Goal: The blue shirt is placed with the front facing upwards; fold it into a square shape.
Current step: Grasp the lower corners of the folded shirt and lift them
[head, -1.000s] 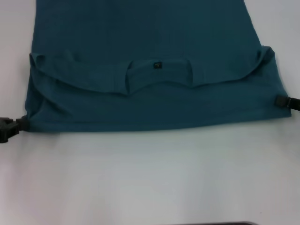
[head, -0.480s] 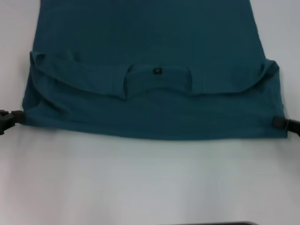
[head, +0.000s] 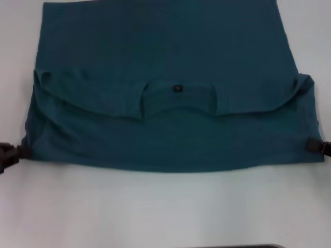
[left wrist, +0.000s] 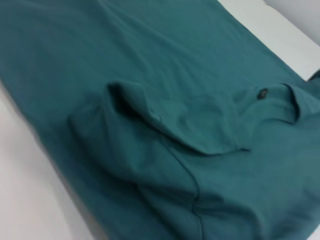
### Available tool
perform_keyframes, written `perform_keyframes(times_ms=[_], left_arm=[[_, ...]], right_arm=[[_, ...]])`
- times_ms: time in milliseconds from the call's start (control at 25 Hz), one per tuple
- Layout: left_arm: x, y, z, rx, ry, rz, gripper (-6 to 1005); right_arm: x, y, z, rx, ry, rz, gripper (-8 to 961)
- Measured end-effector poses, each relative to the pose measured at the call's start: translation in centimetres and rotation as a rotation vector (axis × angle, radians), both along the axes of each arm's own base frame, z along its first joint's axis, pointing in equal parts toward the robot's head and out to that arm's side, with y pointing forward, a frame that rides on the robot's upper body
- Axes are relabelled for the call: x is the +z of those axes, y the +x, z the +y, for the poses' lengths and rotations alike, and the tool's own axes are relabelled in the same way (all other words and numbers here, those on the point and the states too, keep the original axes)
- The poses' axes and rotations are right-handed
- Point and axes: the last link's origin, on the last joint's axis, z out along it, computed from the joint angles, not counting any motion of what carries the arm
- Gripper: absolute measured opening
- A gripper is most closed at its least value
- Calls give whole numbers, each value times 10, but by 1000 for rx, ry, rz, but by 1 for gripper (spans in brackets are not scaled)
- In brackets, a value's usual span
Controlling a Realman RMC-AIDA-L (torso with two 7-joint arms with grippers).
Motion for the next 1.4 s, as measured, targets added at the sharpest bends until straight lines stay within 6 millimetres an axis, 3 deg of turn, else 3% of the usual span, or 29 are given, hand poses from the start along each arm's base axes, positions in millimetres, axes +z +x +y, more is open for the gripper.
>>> perform_keyframes(times_ms=[400,920,1400], left_arm=[[-1,-7,-21,14,-28,-23,1],[0,-13,-29,35,-41,-15,0],[-3,-12,-40,35,-95,-37,0]], right_arm=[[3,2,-11,9,7,10,47],[9,8,-46,-6,34,28,47],[5,8,-59,-2,24,36,49]])
